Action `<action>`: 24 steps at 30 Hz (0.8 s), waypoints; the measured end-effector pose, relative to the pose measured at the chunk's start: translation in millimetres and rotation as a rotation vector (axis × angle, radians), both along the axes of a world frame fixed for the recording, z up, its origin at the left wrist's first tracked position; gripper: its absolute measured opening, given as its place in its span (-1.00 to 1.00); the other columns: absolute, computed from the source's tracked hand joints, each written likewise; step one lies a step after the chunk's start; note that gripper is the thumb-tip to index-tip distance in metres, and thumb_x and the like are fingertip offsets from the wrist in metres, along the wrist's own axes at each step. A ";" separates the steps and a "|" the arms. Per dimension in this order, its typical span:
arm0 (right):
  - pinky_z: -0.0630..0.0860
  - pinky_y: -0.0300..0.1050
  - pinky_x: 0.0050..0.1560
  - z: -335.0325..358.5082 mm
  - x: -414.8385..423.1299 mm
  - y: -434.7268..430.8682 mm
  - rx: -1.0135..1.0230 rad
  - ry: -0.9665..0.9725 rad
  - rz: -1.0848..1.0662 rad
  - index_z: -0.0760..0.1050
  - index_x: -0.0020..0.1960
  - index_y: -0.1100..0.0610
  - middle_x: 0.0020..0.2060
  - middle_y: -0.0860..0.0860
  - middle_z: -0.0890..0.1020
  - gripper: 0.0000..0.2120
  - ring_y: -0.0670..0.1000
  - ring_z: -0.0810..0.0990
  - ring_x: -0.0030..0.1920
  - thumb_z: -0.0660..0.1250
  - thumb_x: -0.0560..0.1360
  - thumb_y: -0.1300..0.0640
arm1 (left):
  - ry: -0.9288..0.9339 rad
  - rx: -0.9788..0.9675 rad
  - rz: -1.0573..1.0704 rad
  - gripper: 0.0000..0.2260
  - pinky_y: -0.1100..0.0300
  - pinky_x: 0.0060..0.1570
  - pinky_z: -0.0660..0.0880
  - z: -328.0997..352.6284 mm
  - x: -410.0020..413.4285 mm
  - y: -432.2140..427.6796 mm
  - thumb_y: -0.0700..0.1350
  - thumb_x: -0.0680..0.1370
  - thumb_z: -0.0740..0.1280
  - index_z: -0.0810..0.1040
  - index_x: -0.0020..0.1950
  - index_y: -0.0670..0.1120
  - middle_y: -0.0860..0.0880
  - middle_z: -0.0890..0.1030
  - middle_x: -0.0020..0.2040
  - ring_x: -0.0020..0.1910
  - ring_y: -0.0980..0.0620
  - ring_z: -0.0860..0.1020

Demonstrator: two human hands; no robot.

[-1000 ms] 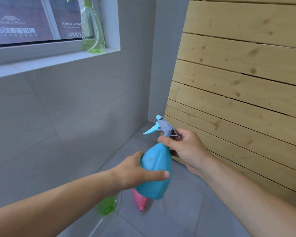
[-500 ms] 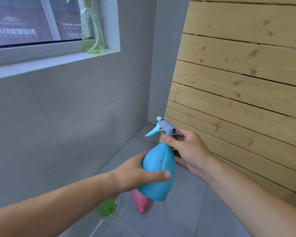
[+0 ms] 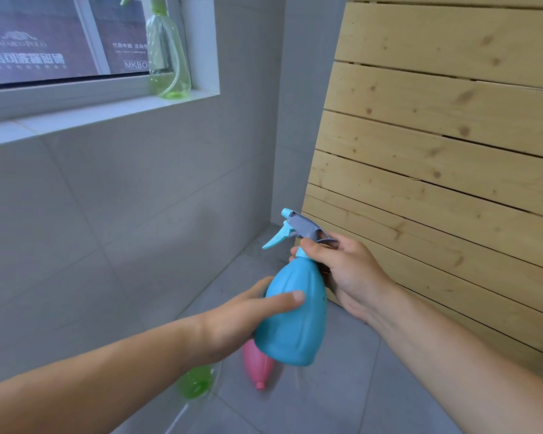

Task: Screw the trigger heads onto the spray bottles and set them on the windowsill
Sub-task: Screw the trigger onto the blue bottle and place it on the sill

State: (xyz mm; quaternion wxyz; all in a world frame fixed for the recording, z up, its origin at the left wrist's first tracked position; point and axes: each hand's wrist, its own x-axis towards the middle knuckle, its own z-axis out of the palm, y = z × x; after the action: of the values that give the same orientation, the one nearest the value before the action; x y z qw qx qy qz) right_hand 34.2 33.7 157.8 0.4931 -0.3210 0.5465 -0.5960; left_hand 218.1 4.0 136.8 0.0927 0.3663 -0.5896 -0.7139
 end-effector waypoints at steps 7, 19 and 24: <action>0.54 0.15 0.26 -0.9 -3.3 3.6 0.032 -0.083 0.083 0.61 0.16 0.09 0.02 0.20 0.73 -0.80 0.19 0.68 0.13 0.35 0.55 0.18 | -0.030 -0.160 0.061 -0.49 0.22 0.02 0.66 2.3 0.2 -0.9 0.10 0.35 0.58 0.57 0.26 0.07 0.06 0.76 0.10 0.04 0.12 0.74; 0.56 0.13 0.22 4.5 3.3 3.8 -0.025 -0.113 0.081 0.59 0.17 0.16 0.01 0.25 0.71 -0.79 0.23 0.68 0.14 0.36 0.53 0.22 | 0.075 -0.050 0.040 -0.56 -0.01 0.22 0.63 -1.6 4.5 -7.7 0.09 0.45 0.48 0.60 0.29 -0.01 -0.09 0.74 0.18 0.15 -0.08 0.72; 0.55 0.17 0.24 3.0 5.6 -1.1 -0.047 -0.029 0.014 0.62 0.11 0.17 -0.06 0.22 0.73 -0.82 0.25 0.67 0.14 0.38 0.52 0.22 | -0.008 -0.225 0.165 -0.46 0.09 0.00 0.65 -0.4 -0.2 -1.1 0.24 0.32 0.54 0.58 0.22 0.03 -0.01 0.75 0.06 0.02 0.00 0.74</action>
State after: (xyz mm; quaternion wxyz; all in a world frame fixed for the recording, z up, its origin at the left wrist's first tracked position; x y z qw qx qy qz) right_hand 39.8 32.6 160.8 0.4974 -0.3276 0.5231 -0.6096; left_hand 217.9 2.8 136.3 0.1893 0.4037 -0.6343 -0.6315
